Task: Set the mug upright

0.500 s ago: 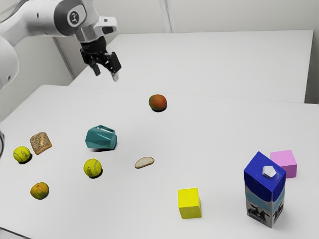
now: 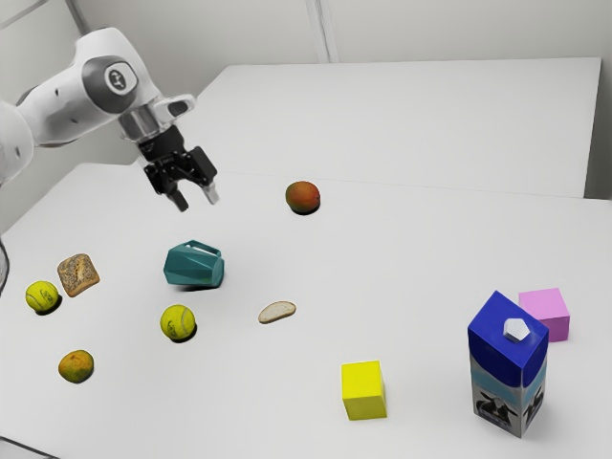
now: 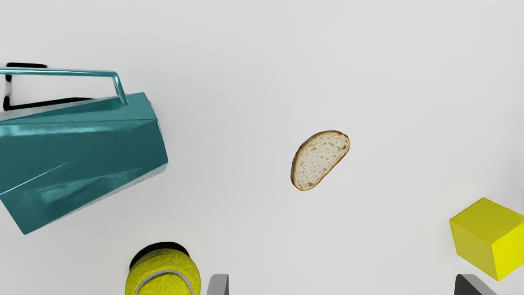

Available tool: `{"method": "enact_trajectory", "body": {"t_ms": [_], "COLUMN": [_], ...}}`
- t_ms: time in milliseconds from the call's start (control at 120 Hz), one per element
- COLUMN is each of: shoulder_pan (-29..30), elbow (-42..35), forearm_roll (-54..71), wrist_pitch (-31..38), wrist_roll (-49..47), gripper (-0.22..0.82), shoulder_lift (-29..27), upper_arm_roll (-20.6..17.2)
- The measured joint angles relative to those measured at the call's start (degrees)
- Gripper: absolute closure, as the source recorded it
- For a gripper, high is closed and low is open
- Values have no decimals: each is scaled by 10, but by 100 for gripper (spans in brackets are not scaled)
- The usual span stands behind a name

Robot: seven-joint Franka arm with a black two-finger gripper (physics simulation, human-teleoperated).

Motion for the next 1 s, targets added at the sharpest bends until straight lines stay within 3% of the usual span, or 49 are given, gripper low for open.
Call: {"method": "enact_trajectory", "body": {"t_ms": [67,158,267,425,658,842,1000], "shoulder_pan": [25,119,181,231,286,295,295], "elbow": [9,55,73,136,167,160,90], "forearm_roll": [-18,-31,-38,-45,-61,-67,-76], "wrist_pitch": [-3,-11,-17,-22,-26,-25,-15], "wrist_roll": [12,28,49,79,126,151,166], "gripper": [0,0,0,0,0,0,0], "shoulder_lift": [21,66,91,162,241,251,213], "upper_arm_roll": [-10,-87,-121,-130,-159,-156,-151]}}
